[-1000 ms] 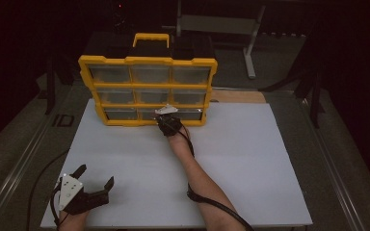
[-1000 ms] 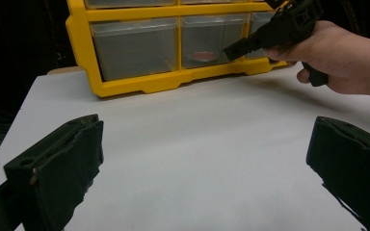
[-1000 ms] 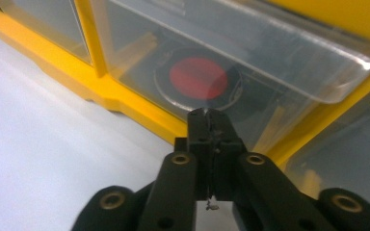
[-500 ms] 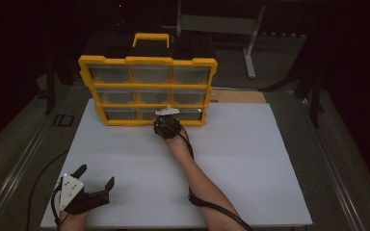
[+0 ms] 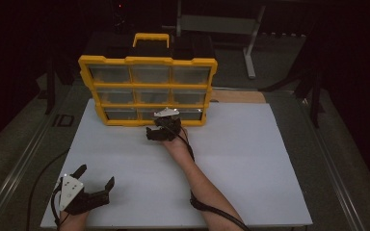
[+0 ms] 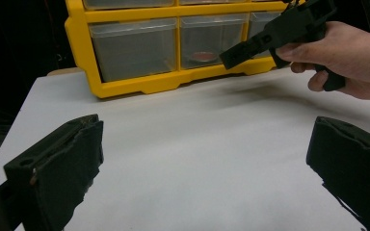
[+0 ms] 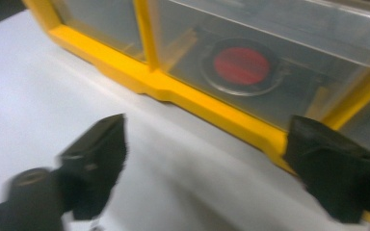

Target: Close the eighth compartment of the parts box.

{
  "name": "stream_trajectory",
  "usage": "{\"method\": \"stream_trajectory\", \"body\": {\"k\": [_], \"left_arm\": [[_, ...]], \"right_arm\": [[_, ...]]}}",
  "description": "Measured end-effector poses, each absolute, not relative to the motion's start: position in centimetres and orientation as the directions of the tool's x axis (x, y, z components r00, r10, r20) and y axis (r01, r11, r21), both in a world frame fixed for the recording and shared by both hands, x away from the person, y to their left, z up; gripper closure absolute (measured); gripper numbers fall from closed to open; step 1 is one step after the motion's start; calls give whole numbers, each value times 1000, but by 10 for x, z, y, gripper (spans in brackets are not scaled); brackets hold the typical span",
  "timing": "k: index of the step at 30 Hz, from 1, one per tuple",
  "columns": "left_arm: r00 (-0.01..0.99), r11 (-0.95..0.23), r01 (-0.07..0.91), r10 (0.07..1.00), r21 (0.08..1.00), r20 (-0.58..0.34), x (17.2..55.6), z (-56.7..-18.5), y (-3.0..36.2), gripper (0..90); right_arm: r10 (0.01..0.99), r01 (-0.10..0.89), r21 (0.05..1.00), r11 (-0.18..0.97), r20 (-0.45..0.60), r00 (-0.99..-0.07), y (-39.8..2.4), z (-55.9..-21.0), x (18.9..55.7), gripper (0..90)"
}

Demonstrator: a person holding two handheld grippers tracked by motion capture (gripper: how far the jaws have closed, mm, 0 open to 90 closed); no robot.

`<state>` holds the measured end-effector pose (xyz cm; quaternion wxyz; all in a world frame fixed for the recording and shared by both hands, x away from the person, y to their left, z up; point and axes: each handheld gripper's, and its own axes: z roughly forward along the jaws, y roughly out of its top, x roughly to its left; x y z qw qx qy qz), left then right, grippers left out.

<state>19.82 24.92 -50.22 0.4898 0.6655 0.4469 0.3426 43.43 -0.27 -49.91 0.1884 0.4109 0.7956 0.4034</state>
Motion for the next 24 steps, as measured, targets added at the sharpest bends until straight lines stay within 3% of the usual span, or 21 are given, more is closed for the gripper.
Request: {"method": "stream_trajectory", "body": {"k": [8,20,24], "left_arm": [[357,-113,263,934,958,12,199,-502,250,0],[362,-114,264,932,958,11,200,-502,248,0],[362,-115,264,932,958,13,200,-502,248,0]], "right_arm": [[796,498,810,310,66,-602,-6,-493,431,77],[707,451,836,311,114,-698,-7,-485,429,78],[688,418,843,338,82,-721,-8,-483,427,79]]}}
